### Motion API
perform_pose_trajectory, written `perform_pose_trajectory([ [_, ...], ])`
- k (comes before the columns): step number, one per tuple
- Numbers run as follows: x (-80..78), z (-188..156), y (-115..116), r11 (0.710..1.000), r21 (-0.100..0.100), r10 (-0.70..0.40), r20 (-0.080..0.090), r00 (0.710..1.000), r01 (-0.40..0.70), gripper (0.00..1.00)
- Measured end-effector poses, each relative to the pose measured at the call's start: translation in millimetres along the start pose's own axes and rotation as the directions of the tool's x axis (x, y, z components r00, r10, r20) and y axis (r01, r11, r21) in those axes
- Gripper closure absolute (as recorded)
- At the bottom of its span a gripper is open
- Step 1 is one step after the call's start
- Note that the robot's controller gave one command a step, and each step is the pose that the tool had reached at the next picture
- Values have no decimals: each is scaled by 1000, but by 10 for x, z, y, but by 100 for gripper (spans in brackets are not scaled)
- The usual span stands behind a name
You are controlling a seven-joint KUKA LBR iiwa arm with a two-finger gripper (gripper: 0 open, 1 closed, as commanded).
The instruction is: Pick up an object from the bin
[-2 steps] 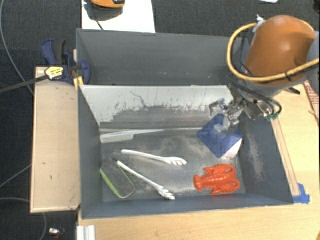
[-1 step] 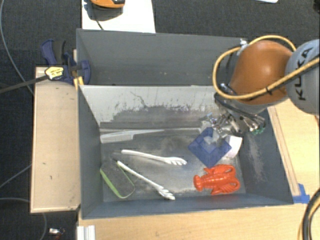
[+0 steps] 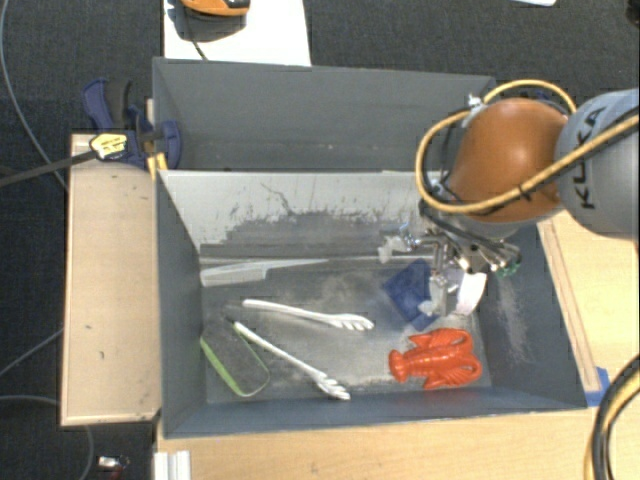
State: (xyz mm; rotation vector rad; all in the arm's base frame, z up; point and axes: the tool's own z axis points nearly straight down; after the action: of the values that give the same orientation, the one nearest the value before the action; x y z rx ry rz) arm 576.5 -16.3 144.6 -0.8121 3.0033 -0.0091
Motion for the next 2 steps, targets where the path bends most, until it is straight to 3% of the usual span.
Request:
perform_pose_trajectory([
  [1, 0, 0, 0, 1000, 0, 1, 0, 1000, -1, 0],
  [2, 181, 148, -285, 999, 0, 34, 3, 999, -34, 0],
])
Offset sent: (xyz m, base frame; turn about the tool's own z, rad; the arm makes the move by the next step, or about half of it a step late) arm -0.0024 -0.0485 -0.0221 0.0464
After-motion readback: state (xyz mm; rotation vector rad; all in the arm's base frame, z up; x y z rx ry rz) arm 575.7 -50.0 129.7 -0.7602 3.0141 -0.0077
